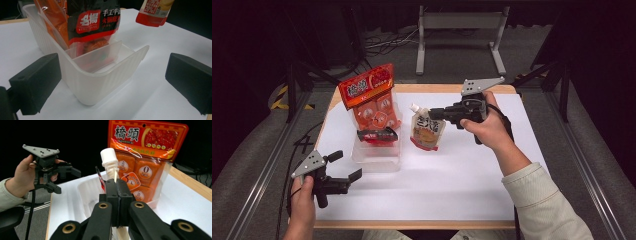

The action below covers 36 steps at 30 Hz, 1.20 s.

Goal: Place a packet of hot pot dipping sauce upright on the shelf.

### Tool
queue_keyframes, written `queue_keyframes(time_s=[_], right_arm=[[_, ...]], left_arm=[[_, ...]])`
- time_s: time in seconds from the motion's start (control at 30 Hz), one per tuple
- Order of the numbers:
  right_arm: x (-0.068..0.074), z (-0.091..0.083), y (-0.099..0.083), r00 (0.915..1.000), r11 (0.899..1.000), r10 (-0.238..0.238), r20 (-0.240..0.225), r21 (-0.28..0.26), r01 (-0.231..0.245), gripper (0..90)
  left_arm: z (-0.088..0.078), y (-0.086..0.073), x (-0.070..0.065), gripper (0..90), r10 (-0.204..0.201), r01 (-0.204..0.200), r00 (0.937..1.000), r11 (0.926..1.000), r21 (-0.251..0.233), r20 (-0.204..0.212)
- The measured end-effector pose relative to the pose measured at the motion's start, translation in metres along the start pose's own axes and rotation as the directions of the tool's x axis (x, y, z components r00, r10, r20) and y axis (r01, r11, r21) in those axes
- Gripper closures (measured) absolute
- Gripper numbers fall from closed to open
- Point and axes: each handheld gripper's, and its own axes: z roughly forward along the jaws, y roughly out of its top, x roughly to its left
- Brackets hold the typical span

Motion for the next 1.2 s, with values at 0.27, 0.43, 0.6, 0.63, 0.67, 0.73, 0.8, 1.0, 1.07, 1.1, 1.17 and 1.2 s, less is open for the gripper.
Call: queue_keyframes(time_s=[0.27, 0.43, 0.6, 0.63, 0.67, 0.73, 0.8, 1.0, 1.07, 1.1, 1.17, 1.2], right_arm=[[0.011, 0.007, 0.011, 0.9991, 0.999, -0.038, -0.02, -0.016, 0.038, 90.0], [0.016, 0.012, 0.016, 0.9977, 0.998, -0.059, -0.033, -0.025, 0.059, 90.0], [0.018, 0.017, 0.019, 0.996, 0.996, -0.079, -0.041, -0.03, 0.078, 90.0], [0.02, 0.021, 0.021, 0.9947, 0.995, -0.09, -0.05, -0.036, 0.088, 90.0], [0.02, 0.023, 0.022, 0.9939, 0.995, -0.096, -0.054, -0.037, 0.094, 90.0], [0.022, 0.026, 0.023, 0.9927, 0.994, -0.105, -0.059, -0.038, 0.103, 90.0], [0.022, 0.028, 0.024, 0.9921, 0.994, -0.11, -0.061, -0.037, 0.108, 90.0], [0.024, 0.039, 0.027, 0.989, 0.991, -0.13, -0.07, -0.044, 0.127, 90.0], [0.024, 0.042, 0.028, 0.9883, 0.99, -0.133, -0.074, -0.045, 0.13, 90.0], [0.024, 0.045, 0.028, 0.9873, 0.99, -0.138, -0.079, -0.046, 0.134, 90.0], [0.025, 0.049, 0.028, 0.9853, 0.989, -0.146, -0.088, -0.047, 0.143, 90.0], [0.025, 0.051, 0.029, 0.9847, 0.988, -0.148, -0.092, -0.046, 0.145, 90.0]], left_arm=[[0.0, 0.0, 0.001, 1.2, 0.008, -0.008, 1.0, 1.0, -0.003, -0.002], [-0.001, 0.0, 0.001, 1.2, 0.012, -0.012, 0.9999, 0.9999, -0.004, -0.002], [0.0, 0.0, 0.001, 1.2, 0.011, -0.011, 0.9999, 0.9999, -0.005, 0.003], [0.0, 0.0, 0.001, 1.2, 0.011, -0.011, 0.9999, 0.9999, -0.006, 0.002], [0.0, 0.0, 0.001, 1.3, 0.012, -0.012, 0.9999, 0.9999, -0.007, 0.0], [0.0, 0.0, 0.0, 1.2, 0.01, -0.01, 0.9999, 0.9999, -0.008, 0.001], [0.0, 0.0, 0.0, 1.2, 0.011, -0.011, 0.9999, 0.9999, -0.008, 0.001], [0.0, -0.001, 0.001, 1.3, 0.01, -0.01, 0.9999, 0.9999, -0.012, 0.002], [0.0, -0.001, 0.001, 1.2, 0.007, -0.007, 1.0, 0.9999, -0.013, 0.001], [0.0, -0.001, 0.001, 1.3, 0.004, -0.004, 1.0, 0.9999, -0.016, 0.004], [0.001, -0.002, 0.001, 1.2, -0.007, 0.007, 0.9999, 0.9997, -0.022, 0.014], [0.001, -0.003, 0.0, 1.3, -0.008, 0.008, 0.9998, 0.9998, -0.019, 0.017]])
